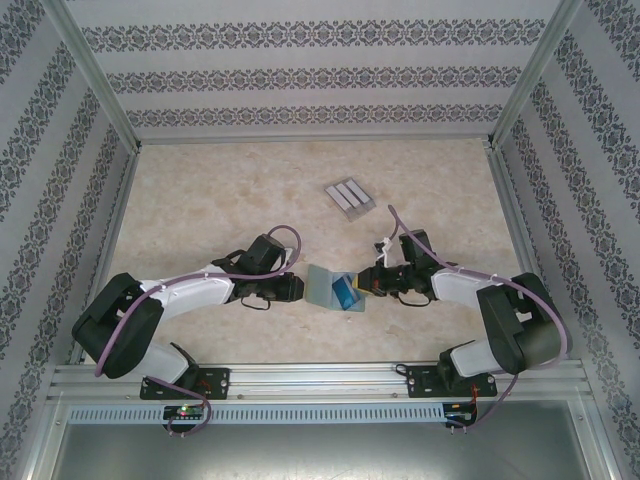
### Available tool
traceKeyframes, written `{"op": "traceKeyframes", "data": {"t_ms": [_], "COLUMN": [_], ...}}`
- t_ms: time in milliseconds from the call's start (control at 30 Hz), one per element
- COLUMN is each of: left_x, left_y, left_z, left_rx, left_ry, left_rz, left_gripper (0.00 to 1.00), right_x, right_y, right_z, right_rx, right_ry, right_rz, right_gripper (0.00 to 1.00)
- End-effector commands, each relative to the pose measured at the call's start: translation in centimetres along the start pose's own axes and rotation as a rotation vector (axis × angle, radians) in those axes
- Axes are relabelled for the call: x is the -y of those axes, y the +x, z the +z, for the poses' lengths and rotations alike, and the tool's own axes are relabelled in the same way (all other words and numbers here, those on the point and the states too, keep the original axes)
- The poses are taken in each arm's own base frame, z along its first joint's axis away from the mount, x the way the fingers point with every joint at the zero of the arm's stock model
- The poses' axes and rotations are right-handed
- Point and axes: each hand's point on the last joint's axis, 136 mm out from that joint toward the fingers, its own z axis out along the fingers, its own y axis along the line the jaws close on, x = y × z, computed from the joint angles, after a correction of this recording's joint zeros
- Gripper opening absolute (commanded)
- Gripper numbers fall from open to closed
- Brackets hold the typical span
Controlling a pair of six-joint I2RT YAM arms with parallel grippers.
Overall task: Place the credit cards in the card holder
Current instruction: Insert the credit card into the card slot.
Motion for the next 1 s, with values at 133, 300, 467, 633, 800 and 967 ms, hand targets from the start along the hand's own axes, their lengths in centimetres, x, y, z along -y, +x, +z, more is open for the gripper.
{"op": "traceKeyframes", "data": {"t_ms": [133, 300, 467, 633, 800, 967], "left_x": [0.5, 0.5, 1.0, 0.8, 0.5, -0.5], "left_y": [0.1, 0.1, -0.1, 0.1, -0.4, -0.4], "left_z": [-0.4, -1.6, -3.5, -1.7, 0.0, 0.5], "left_rx": [0.007, 0.006, 0.028, -0.023, -0.035, -0.042], "left_ry": [0.004, -0.027, -0.033, -0.03, -0.041, -0.096], "left_rz": [-0.014, -0.008, -0.008, -0.025, -0.022, -0.027], "left_gripper": [0.27, 0.26, 0.23, 0.19, 0.14, 0.1], "right_x": [0.5, -0.2, -0.7, -0.9, -1.0, -1.3], "right_y": [-0.2, -0.7, -0.8, -1.0, -1.3, -1.3], "right_z": [1.0, 1.2, 1.3, 1.7, 2.1, 2.2], "right_rx": [-0.028, -0.039, -0.047, -0.069, -0.078, -0.087], "right_ry": [-0.046, -0.071, -0.111, -0.158, -0.177, -0.2], "right_rz": [0.039, 0.012, 0.015, 0.019, 0.017, 0.016], "right_gripper": [0.0, 0.0, 0.0, 0.0, 0.0, 0.0]}}
